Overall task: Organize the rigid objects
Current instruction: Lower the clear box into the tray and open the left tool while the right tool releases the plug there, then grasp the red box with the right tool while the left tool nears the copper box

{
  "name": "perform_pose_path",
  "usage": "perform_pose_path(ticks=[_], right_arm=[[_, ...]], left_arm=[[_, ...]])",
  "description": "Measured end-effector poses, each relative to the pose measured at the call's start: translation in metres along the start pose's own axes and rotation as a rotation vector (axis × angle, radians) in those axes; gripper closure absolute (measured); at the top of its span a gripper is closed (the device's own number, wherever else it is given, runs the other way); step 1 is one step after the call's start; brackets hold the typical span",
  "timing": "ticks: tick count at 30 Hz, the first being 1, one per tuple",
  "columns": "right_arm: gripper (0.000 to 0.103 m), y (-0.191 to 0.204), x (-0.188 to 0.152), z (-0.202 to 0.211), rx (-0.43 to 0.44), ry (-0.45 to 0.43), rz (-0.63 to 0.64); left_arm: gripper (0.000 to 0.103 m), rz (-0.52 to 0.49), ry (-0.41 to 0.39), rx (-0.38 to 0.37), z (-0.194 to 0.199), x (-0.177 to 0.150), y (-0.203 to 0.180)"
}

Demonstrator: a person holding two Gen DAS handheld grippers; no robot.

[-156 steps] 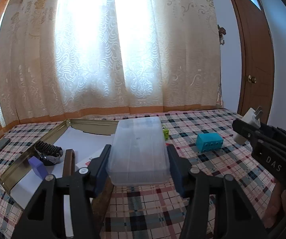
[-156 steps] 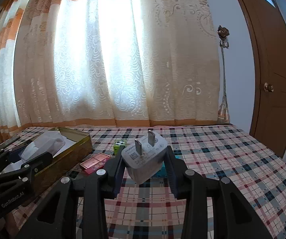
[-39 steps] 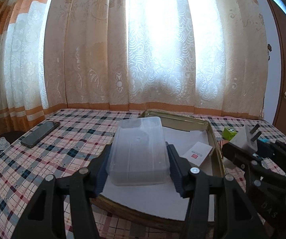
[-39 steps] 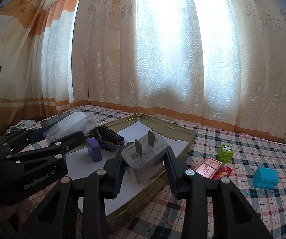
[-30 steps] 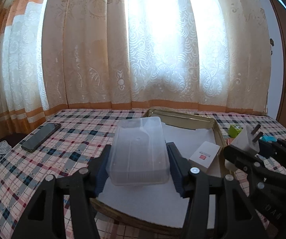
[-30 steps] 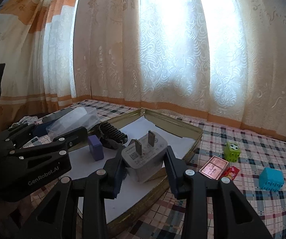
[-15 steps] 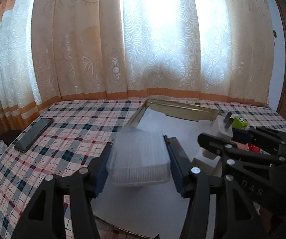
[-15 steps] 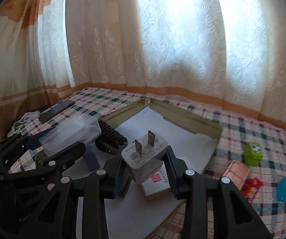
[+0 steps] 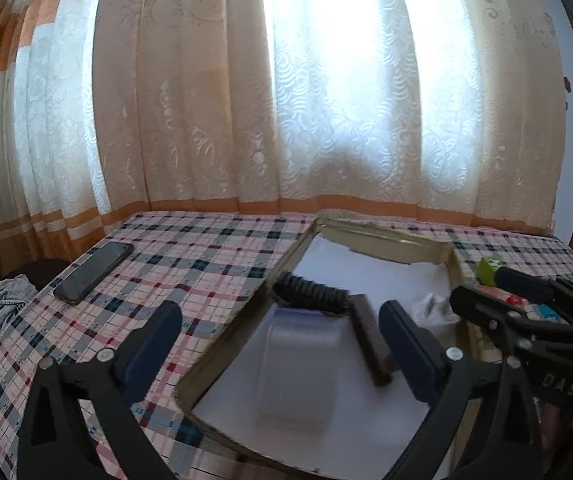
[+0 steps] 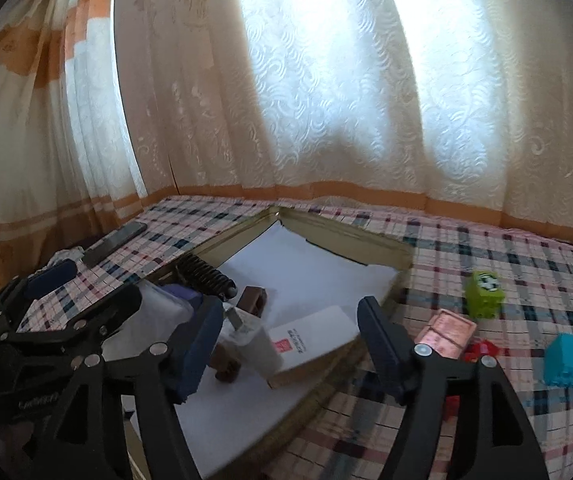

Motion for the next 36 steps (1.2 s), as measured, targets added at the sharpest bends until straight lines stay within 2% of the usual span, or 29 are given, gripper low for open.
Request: perform_pose_path(ticks=[3,10,19,24,29,32,34,35,36], right_arm=[[0.028,-0.017,0.0,0.013,-0.023,-0.028,-0.025],[0.028,-0.066,-0.01,0.022,-0.079,-0.022,-0.11],[0.028,-0.122,-0.024,0.016,-0.187,0.04,-0.236],[0.028,-0.124,-0.028,0.006,-0.216,0.086,-0.224],[0.028,-0.117,-0.038,-0.014,-0.21,0.177,-0.194],[0.028,-0.124,-0.043,-0.018,-0.217,0.204,-0.219],[0.033,-0.128,-0.045,-0.019,-0.229,0.22,-0.227],[0.04,-0.128,-0.046,-0.02,-0.228,0.227,-0.228],[0.042,-0.129,-0.047,-0.022,-0.231,0.237,-0.226]], left_arm=[[0.001,-0.018,-0.009,-0.019,0.003,0.003,-0.019],[0.001,-0.073,0.007,-0.049,-0.005,0.0,-0.059],[0.001,-0.034,0.022,-0.048,-0.012,0.002,-0.067],[0.001,-0.033,0.022,-0.055,-0.015,0.001,-0.071],[0.001,-0.022,0.032,-0.065,-0.018,-0.001,-0.07],[0.0,-0.024,0.033,-0.07,-0.018,-0.001,-0.071],[0.0,-0.022,0.035,-0.074,-0.019,-0.001,-0.071],[0.0,-0.021,0.037,-0.077,-0.019,-0.001,-0.071],[0.001,-0.021,0.039,-0.079,-0.02,-0.002,-0.072]])
Point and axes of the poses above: each gripper's, at about its wrist camera, not at the fingertips, and z roughly against the way its jaws point, y to its left, x to its top, the point moved 6 cm from there along -z, roughly the way its jaws point, and after that the axes turned 9 degrees about -x, right-handed, at the moved point
